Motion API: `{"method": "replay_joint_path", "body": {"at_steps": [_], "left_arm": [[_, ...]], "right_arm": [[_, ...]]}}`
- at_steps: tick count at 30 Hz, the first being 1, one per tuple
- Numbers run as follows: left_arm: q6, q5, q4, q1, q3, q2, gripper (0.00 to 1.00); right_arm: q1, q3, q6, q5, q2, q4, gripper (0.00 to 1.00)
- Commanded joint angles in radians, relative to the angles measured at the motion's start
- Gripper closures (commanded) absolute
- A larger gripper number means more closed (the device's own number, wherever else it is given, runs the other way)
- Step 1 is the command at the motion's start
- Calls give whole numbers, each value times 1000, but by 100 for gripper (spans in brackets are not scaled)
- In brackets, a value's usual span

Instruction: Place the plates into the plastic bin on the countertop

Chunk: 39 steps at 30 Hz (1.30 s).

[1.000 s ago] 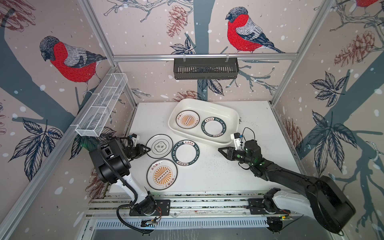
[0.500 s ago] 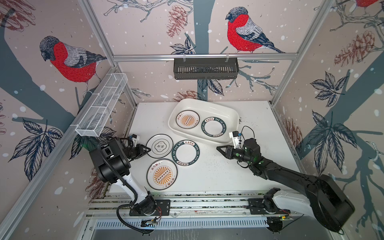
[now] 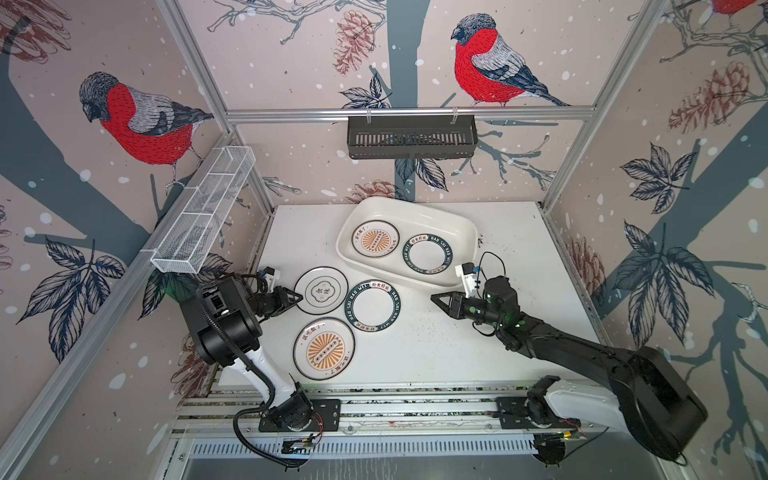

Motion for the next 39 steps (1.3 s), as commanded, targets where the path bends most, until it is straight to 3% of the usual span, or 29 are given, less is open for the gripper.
{"method": "replay_joint_path", "body": {"at_steps": [1,39], "left_arm": [[-1,23,-1,-8,12,1,70],[-125,71,69,-120,35,-9,69]], "right_arm": [[6,6,2,6,6,31,75],[24,1,20,0,50,88,76]]}}
